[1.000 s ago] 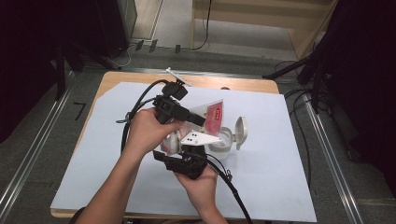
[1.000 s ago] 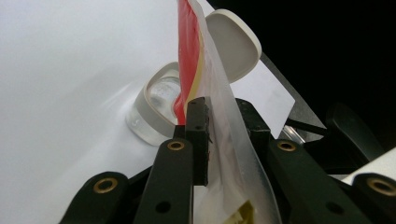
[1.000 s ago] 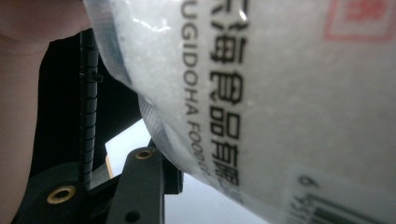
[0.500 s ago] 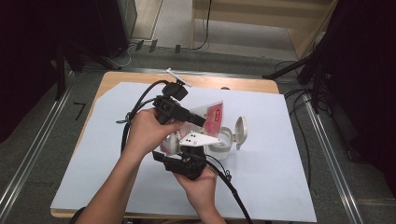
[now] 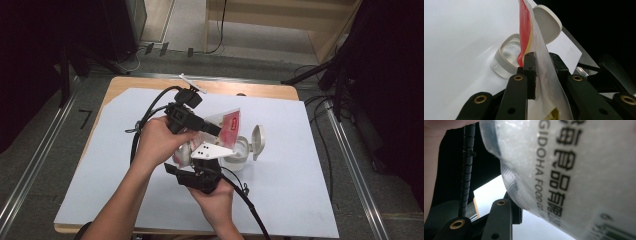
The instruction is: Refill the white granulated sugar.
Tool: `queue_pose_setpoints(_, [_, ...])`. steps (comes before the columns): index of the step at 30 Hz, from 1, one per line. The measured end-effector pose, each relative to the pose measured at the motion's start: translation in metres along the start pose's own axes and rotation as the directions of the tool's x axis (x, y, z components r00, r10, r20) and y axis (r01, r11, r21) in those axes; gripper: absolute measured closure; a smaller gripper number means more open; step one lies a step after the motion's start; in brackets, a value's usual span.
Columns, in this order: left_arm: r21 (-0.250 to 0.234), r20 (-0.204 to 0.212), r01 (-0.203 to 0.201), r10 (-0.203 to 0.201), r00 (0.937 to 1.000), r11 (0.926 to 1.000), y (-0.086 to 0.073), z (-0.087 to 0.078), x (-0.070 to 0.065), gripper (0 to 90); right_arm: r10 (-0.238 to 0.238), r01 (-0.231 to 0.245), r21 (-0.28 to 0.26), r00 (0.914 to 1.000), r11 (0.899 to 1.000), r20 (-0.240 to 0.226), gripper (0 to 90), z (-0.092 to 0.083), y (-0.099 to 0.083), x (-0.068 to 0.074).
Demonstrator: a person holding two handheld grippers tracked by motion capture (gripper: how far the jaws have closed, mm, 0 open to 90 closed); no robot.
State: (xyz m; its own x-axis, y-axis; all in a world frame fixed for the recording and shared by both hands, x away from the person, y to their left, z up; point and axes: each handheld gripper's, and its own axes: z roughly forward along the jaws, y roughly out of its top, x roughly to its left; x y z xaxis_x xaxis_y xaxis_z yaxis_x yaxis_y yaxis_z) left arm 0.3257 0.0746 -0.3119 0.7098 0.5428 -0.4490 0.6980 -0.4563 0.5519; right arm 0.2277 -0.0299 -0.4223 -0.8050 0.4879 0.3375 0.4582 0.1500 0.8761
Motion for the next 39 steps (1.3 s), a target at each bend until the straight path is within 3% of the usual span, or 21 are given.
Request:
queue_pose_setpoints(19, [-0.001, -0.016, -0.026, 0.026, 0.9995, 0.9997, 0.0005, 0.0007, -0.0028, 78.3, 0.010, -0.010, -0.004, 0.9999, 1.000, -0.003, 62.8, -0.0003, -0.0005, 0.0001])
queue_pose_setpoints(39, [-0.002, -0.012, -0.027, 0.027, 0.9996, 0.9996, 0.0003, 0.0012, -0.0028, 79.0, 0.012, -0.012, -0.004, 0.9999, 1.000, -0.006, 62.9, -0.0002, -0.0007, 0.0001])
